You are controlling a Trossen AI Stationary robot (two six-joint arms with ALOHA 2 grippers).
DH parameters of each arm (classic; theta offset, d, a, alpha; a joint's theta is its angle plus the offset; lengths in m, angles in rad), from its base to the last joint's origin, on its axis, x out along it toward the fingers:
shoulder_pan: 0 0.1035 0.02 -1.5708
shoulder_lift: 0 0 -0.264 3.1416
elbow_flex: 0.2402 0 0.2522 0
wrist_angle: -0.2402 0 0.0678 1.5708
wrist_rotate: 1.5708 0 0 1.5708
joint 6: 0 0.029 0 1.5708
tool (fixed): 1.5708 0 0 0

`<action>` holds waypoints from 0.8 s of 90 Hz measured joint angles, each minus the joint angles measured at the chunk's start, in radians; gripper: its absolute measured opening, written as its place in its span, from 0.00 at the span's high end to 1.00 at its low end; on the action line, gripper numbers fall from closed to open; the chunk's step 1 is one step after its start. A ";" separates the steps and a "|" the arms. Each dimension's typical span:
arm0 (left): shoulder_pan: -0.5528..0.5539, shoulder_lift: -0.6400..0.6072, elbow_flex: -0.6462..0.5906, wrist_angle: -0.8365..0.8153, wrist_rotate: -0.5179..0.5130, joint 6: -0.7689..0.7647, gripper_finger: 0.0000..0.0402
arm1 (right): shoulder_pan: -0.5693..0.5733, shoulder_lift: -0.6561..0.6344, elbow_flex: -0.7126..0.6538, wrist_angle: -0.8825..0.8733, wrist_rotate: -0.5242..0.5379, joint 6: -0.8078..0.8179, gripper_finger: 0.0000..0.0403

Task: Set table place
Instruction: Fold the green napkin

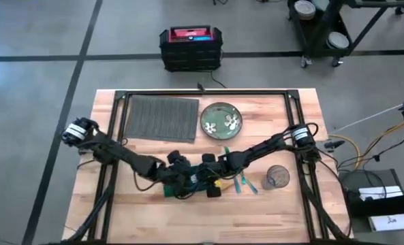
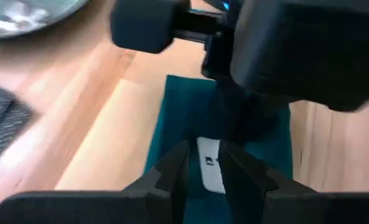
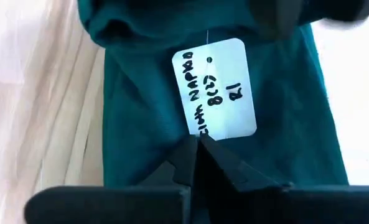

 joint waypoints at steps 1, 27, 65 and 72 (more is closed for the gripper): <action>0.003 0.005 0.000 0.001 0.015 0.000 0.81 | 0.000 0.000 0.000 0.000 0.000 0.000 0.99; -0.038 -0.030 0.017 -0.204 0.215 -0.138 0.81 | 0.000 -0.001 -0.001 -0.005 -0.002 -0.010 1.00; -0.398 -0.194 0.026 -0.558 -0.141 -0.613 0.81 | 0.000 -0.001 -0.002 -0.002 -0.002 -0.025 0.99; -0.405 -0.199 0.027 -0.504 -0.196 -0.602 0.81 | 0.000 -0.003 0.004 -0.007 -0.002 -0.026 0.99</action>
